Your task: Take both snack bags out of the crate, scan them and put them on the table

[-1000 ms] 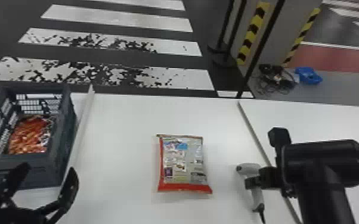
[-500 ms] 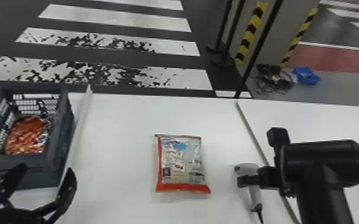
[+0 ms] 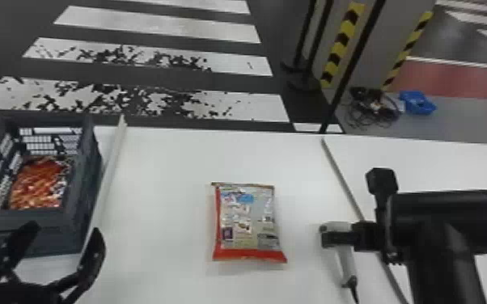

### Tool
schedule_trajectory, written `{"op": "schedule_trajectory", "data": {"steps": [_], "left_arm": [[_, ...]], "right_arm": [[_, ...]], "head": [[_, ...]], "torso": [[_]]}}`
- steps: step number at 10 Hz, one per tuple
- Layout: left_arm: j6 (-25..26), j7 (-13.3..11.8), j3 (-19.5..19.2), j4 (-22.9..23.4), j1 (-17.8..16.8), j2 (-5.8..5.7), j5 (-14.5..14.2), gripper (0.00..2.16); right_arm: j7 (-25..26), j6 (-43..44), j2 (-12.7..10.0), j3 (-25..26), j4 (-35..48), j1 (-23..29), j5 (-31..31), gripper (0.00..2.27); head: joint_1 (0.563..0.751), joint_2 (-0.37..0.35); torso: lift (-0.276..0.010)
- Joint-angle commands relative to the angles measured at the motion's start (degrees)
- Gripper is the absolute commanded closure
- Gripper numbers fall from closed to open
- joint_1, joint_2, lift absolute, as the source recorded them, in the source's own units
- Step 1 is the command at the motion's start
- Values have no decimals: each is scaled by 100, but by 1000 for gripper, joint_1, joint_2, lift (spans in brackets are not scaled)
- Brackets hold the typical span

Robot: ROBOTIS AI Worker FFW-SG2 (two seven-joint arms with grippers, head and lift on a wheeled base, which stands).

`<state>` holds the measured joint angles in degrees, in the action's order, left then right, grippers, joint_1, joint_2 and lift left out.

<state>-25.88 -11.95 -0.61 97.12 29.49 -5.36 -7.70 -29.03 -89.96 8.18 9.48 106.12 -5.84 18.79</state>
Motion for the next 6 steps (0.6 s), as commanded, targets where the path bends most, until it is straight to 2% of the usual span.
{"op": "schedule_trajectory", "data": {"steps": [1, 3, 6], "left_arm": [[1, 0, 0, 9, -13, 0, 5, 80], [1, 0, -9, 9, -13, 0, 5, 80], [18, 0, -18, 18, -13, 0, 5, 80]], "right_arm": [[-6, -12, -18, 1, 357, 83, -183, 19], [-15, -12, -141, -96, 963, 250, -244, 26], [-59, -12, -203, -210, 1649, 576, -781, 49]], "head": [[695, -191], [695, -167], [695, -114]], "torso": [[-94], [-94], [-94]]}}
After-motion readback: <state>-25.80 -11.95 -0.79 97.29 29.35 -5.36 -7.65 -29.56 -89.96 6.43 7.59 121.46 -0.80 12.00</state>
